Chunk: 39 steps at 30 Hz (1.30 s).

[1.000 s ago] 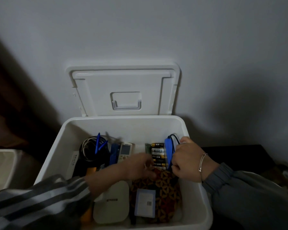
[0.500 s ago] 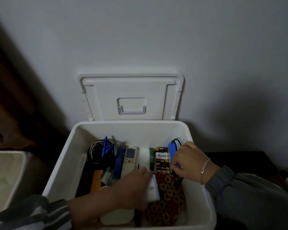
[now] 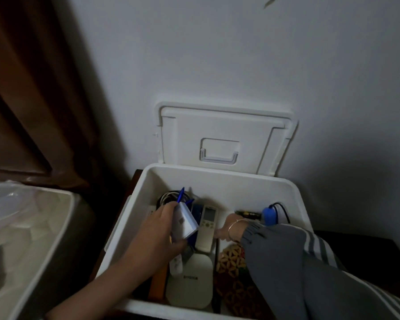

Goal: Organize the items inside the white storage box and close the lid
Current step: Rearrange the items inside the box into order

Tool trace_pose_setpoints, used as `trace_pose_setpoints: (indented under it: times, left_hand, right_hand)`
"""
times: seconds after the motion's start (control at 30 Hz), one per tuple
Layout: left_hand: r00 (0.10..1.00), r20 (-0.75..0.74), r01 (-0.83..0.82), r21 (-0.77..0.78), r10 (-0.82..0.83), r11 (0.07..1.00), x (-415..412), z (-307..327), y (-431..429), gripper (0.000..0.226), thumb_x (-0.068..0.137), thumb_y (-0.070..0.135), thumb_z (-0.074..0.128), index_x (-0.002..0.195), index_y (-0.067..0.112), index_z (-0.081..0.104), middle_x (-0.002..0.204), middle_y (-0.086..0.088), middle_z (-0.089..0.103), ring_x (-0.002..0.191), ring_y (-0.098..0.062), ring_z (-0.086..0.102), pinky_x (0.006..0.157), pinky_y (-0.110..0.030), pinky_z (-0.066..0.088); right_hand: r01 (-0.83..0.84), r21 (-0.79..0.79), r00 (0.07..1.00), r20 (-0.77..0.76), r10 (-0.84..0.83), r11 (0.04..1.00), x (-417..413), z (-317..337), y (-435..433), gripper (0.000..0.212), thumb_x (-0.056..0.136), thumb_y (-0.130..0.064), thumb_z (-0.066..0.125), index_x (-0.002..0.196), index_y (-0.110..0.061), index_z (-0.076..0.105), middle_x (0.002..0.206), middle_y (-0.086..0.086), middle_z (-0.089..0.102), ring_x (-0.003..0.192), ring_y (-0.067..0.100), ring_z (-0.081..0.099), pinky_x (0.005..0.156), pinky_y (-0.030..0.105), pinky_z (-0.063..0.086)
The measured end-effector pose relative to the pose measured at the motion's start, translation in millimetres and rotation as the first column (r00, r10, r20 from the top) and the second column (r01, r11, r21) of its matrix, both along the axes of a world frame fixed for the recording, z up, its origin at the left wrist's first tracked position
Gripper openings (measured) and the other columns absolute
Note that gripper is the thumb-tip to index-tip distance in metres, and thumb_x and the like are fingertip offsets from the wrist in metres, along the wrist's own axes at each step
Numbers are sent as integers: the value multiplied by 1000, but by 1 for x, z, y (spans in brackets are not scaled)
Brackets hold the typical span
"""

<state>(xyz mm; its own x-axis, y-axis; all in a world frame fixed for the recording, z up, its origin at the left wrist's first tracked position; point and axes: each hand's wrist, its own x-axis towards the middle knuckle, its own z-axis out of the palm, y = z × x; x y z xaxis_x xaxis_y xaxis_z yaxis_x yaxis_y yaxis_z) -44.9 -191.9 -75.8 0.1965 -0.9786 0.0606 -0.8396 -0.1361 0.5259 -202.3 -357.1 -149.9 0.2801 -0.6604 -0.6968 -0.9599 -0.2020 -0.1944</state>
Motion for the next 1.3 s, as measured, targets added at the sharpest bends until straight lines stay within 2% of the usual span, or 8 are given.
trace_pose_setpoints:
  times: [0.3,0.4,0.53,0.7,0.83,1.0,1.17,1.3]
  left_hand:
    - [999,-49,21,-6,-21,1000,5,-4,5,86,79,36,73,148,27,23,133,15,29,118,-2,37,96,-17,42]
    - [996,64,59,2,-59,998,9,-2,1,89,78,41,72,149,27,22,136,13,32,122,-5,34,102,-21,38]
    - [954,242,159,84,-175,984,-8,-4,-17,87,80,43,66,151,25,19,146,8,34,131,-14,31,107,-28,30]
    - [911,304,234,172,-278,957,-43,-17,-56,72,83,29,62,145,18,28,141,0,39,128,-21,36,104,-30,33]
    - [837,406,266,285,-367,921,-66,-37,-91,57,86,16,61,137,14,36,135,-7,43,124,-25,41,100,-35,37]
    - [748,488,271,394,-450,878,-81,-62,-119,44,95,14,50,137,10,41,140,-12,41,128,-30,39,108,-39,31]
    - [783,462,303,302,-417,904,-91,-77,-129,44,97,11,43,141,8,41,142,-13,43,129,-26,42,104,-35,33]
    - [774,475,379,179,-417,908,-86,-78,-122,49,77,16,73,123,6,61,118,-15,64,104,-23,63,82,-28,50]
  right_hand:
    - [-100,-81,977,-199,82,992,7,26,2,33,86,-24,59,60,-12,42,61,2,40,50,12,35,44,22,31]
    - [1,-224,1000,-12,-4,975,-10,69,-1,30,84,-31,59,63,-11,51,58,-1,45,51,13,42,41,19,26]
    - [109,-474,955,294,41,874,-57,128,-1,29,85,-28,60,61,-13,58,56,2,51,65,20,50,53,25,33]
    - [428,-400,735,676,-54,811,-115,148,2,23,88,-15,54,66,-13,61,59,4,57,54,15,50,52,26,40]
    - [740,-129,382,888,-255,660,-138,123,-4,28,88,-16,50,61,-14,57,51,-2,54,48,12,47,50,26,36]
    - [847,233,-45,927,-373,478,-134,98,-6,32,85,-3,44,54,-12,49,37,-6,49,36,7,40,40,16,31]
    - [846,215,-84,957,-277,488,-130,87,1,25,81,-5,44,57,-10,47,41,-8,47,36,2,37,36,12,30]
    - [859,165,-43,967,-252,485,-130,82,2,24,82,-8,45,58,-12,48,51,-5,49,42,3,39,43,17,34]
